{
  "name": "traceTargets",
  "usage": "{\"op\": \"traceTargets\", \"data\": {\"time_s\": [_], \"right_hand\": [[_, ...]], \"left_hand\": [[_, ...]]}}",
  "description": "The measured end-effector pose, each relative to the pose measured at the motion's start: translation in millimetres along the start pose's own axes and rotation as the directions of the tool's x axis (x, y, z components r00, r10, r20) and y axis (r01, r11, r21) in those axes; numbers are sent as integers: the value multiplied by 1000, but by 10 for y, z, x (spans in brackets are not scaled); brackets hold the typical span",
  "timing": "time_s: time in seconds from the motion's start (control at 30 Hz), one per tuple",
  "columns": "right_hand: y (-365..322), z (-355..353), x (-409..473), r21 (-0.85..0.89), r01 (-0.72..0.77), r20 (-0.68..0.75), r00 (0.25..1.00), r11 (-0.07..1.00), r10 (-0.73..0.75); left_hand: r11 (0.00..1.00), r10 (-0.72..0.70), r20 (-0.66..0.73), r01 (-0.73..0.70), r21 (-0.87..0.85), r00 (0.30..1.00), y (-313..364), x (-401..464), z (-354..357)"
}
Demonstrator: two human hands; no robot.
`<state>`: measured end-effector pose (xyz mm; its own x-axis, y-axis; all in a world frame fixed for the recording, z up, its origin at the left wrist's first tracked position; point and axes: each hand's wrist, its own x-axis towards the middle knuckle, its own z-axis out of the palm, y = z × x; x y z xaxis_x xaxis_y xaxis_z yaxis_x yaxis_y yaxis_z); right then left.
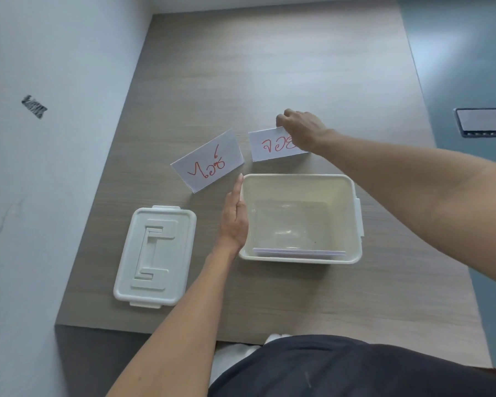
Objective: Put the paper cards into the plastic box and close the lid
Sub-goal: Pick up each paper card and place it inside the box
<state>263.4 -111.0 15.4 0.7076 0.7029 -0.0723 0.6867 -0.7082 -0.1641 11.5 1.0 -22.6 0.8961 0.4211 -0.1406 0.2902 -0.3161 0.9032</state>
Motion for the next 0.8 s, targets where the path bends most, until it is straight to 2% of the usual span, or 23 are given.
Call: {"op": "traceTargets", "data": {"time_s": [0.17,0.4,0.53,0.8], "right_hand": [[-19,-236,-170,26,-2,-43,999,1000,3],[-112,-678,-625,10,38,-333,943,999,-32],[-217,-853,-1012,7,63,-437,898,998,-54],[-642,-800,-1753,51,160,-470,875,986,-118]], "left_hand": [[1000,11,11,-11,-7,1000,10,-18,-8],[999,-3,56,4,-35,998,-2,-48,-43],[1000,24,73,-22,-20,997,6,-79,-16],[998,61,51,-61,-4,997,-5,-52,-58]]}}
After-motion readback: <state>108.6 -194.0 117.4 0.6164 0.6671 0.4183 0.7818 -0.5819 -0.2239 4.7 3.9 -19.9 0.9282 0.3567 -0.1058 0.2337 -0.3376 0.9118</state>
